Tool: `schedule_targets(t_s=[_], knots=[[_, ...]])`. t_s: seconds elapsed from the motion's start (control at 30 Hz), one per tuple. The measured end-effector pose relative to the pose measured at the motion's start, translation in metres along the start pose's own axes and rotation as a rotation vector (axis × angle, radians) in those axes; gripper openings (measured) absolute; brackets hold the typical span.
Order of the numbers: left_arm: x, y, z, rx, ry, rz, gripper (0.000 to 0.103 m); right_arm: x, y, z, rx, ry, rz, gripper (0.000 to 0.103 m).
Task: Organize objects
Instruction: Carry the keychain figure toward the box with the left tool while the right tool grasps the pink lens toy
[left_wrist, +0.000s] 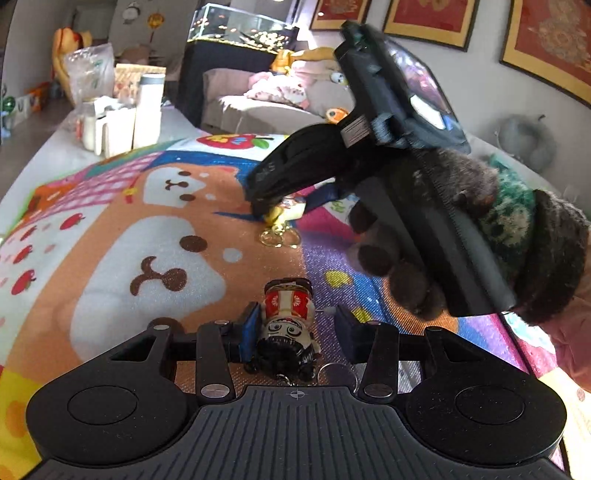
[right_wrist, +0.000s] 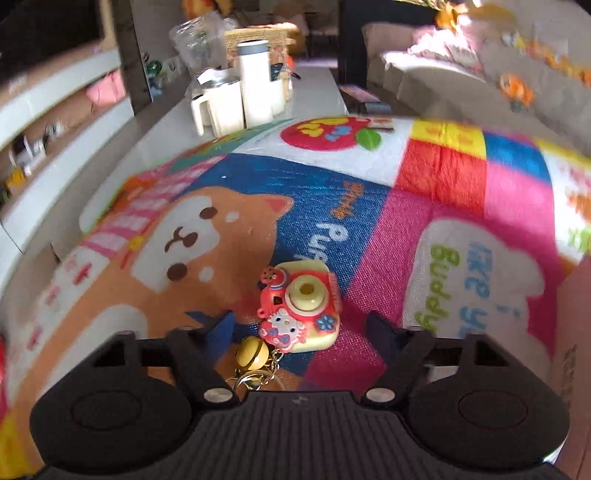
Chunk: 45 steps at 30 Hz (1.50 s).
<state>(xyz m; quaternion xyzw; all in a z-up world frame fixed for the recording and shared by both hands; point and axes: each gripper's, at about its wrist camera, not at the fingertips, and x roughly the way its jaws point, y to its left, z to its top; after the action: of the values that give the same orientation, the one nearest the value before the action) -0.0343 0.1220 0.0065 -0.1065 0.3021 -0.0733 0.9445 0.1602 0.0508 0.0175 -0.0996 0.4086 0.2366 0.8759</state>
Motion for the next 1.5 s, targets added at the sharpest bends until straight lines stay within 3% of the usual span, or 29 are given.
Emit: schedule_targets(t_s=[0.17,0.3,0.4,0.5,0.57,0.7,0.8,0.9,1.03,1.17,1.27,1.4,1.5], knots=[[0.0,0.001,0.0,-0.013,-0.001,-0.007,0.048,-0.042,-0.015,-0.007,0.036,-0.019,0.065,0.044],[0.0,0.003,-0.001,-0.02,-0.001,-0.011,0.048,-0.109,-0.028,-0.043,-0.023,-0.054,0.127,0.044],[0.0,0.002,-0.001,-0.025,-0.004,-0.008,0.048,-0.162,-0.045,-0.077,-0.054,-0.083,0.097,0.044],[0.001,-0.007,-0.001,-0.013,0.0,0.014,0.048,-0.206,-0.064,-0.109,-0.073,-0.1,0.001,0.044],[0.004,-0.017,-0.003,-0.003,0.012,-0.017,0.048,-0.224,-0.076,-0.127,-0.082,-0.088,-0.061,0.044],[0.011,-0.042,-0.007,0.032,0.027,-0.077,0.048,-0.231,-0.082,-0.165,-0.135,-0.048,-0.121,0.044],[0.016,-0.058,-0.009,0.101,0.036,-0.059,0.048,-0.221,-0.072,-0.185,-0.208,-0.042,-0.089,0.044],[0.016,-0.055,-0.01,0.08,0.036,-0.073,0.048,-0.205,-0.06,-0.194,-0.227,-0.036,-0.022,0.044],[0.016,-0.055,-0.01,0.075,0.035,-0.075,0.048,-0.198,-0.052,-0.212,-0.233,-0.033,-0.008,0.073],[0.016,-0.056,-0.01,0.076,0.036,-0.073,0.048,-0.205,-0.056,-0.228,-0.217,-0.041,-0.028,0.077],[0.016,-0.056,-0.009,0.068,0.035,-0.078,0.048,-0.209,-0.067,-0.232,-0.214,-0.05,-0.096,0.077],[0.016,-0.055,-0.009,0.067,0.035,-0.079,0.048,-0.209,-0.091,-0.229,-0.173,-0.073,-0.3,0.078],[0.016,-0.055,-0.009,0.067,0.035,-0.079,0.048,-0.221,-0.104,-0.226,-0.087,-0.091,-0.235,0.079]])
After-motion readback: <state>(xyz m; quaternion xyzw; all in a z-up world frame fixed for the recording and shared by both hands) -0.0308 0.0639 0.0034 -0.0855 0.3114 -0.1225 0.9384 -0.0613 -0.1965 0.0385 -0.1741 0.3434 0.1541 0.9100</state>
